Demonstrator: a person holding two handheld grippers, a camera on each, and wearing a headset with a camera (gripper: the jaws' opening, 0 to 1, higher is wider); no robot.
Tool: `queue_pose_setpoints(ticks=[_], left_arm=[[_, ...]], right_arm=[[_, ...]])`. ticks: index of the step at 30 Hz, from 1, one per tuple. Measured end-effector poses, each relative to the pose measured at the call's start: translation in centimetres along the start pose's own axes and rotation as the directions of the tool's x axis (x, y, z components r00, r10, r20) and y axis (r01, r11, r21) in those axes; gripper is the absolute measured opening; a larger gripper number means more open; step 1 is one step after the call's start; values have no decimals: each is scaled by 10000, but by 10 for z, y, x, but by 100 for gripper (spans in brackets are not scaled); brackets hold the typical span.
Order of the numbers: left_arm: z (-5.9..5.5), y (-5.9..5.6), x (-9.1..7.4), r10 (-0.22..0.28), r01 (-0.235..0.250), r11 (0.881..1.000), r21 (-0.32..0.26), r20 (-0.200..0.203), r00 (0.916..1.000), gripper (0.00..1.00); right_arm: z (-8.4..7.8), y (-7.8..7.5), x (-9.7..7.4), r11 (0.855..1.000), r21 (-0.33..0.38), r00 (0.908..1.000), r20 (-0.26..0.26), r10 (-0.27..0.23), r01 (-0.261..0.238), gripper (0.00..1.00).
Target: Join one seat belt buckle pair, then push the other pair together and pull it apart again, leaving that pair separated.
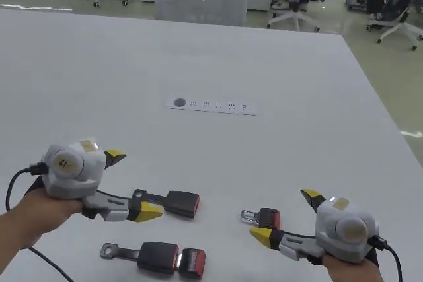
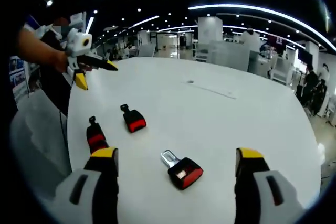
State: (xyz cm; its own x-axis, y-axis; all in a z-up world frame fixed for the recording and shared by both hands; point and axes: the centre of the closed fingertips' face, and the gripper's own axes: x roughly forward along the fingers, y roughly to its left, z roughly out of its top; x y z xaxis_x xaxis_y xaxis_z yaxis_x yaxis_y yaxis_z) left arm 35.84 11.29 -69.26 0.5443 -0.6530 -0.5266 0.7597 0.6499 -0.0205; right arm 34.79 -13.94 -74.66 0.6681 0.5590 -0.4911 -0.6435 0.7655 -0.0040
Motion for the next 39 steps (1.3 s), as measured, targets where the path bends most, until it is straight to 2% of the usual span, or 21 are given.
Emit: queue_pose_setpoints(ticks=[2,7,10,13,20,29,32,35,39], left_arm=[[1,0,-8,77,-75,9999,-103,210,9997,100],[-12,-6,-35,44,-50,9998,200,313,9995,100],[-17,-6,-48,164,-168,9998,80,479,9987,100],[-21,-4,-61,353,-336,9992,-222,797,9962,100],[-31,-11,-79,568,-529,9978,-404,1051,9928,100],[-42,-23,-89,603,-543,9968,-580,1085,9923,100],[-48,-29,-91,522,-473,9975,-519,980,9938,100],[-52,-32,-91,469,-426,9979,-491,887,9949,100],[-52,-33,-92,464,-420,9978,-506,907,9948,100]], right_arm=[[4,7,-5,9999,-167,10000,67,-26,27,95],[12,31,-17,9982,-602,9998,173,47,-37,100],[12,44,-23,9976,-685,9998,175,33,-21,100],[11,57,-29,9970,-779,9999,123,31,-22,100],[4,77,-42,9979,-646,9998,173,-58,69,100],[-11,90,-59,9988,-343,9993,143,-335,339,100],[-15,90,-62,9988,-223,9990,73,-435,437,100],[-14,91,-65,9984,-192,9985,128,-530,532,100],[-13,90,-65,9981,-208,9983,138,-570,573,100]])
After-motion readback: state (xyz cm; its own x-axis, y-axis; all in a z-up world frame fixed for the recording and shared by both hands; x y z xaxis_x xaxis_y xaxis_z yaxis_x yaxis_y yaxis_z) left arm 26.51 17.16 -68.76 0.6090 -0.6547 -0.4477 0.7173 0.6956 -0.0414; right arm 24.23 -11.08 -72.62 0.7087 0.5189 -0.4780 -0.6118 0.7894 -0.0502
